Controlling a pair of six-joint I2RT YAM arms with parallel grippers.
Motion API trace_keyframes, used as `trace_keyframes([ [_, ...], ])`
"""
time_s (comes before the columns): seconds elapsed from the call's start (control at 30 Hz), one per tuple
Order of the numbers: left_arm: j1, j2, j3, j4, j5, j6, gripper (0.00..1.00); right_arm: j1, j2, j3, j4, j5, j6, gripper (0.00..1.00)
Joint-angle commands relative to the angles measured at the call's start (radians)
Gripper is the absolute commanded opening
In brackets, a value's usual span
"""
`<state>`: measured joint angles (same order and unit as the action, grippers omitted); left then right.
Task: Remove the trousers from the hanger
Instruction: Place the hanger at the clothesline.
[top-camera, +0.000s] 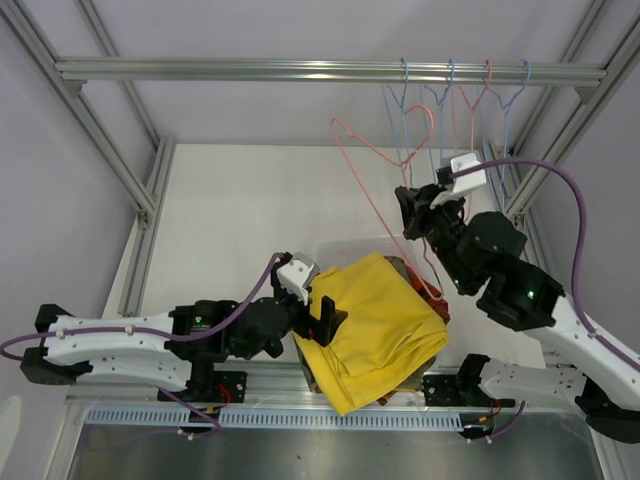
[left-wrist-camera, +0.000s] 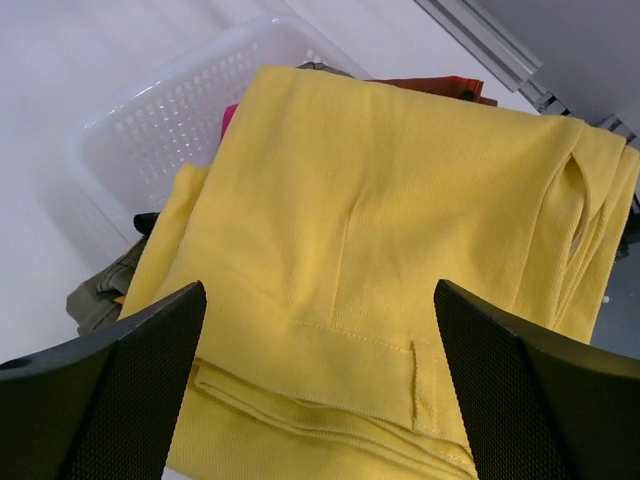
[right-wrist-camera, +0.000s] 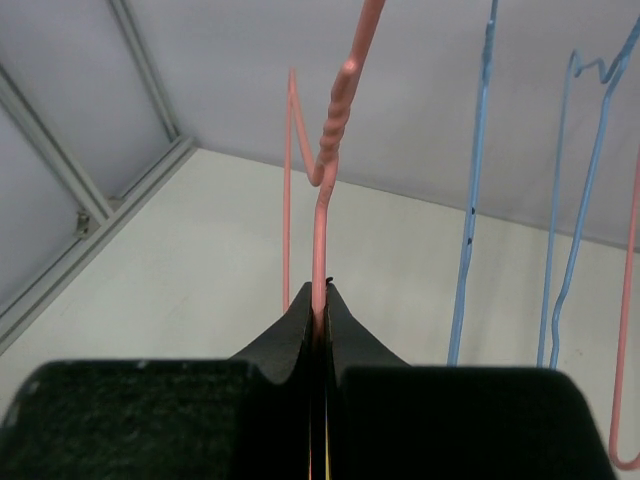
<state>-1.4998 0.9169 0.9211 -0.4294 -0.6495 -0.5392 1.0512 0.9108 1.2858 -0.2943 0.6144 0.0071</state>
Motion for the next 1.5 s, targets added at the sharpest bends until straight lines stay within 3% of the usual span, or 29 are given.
trace_keyframes([
  [0.0,-0.005,-0.010,0.033,-0.015,-0.018,0.097,1.00,-0.098,0.048,0.066,0.023,-0.086,0.042,0.00],
  [0.07,-0.005,-0.018,0.076,-0.046,-0.018,0.143,0.99,-0.166,0.097,0.081,0.011,-0.135,0.065,0.00],
  [0.3,0.042,-0.122,0.222,-0.083,-0.134,0.407,0.99,-0.198,0.215,0.171,0.035,-0.143,0.036,0.00],
  [0.47,0.241,-0.280,0.075,0.084,-0.102,0.507,0.99,-0.198,0.322,0.311,-0.009,-0.131,0.028,0.00],
  [0.6,0.322,-0.329,-0.057,0.190,-0.078,0.594,0.99,-0.198,0.425,0.400,-0.037,-0.098,0.008,0.00],
  [1.13,0.337,-0.302,-0.094,0.136,-0.021,0.516,0.99,-0.261,0.686,0.757,-0.249,-0.033,0.004,0.00],
  [1.47,0.337,-0.316,-0.102,0.144,-0.035,0.528,0.99,-0.353,0.815,0.911,-0.313,-0.125,0.050,0.00],
])
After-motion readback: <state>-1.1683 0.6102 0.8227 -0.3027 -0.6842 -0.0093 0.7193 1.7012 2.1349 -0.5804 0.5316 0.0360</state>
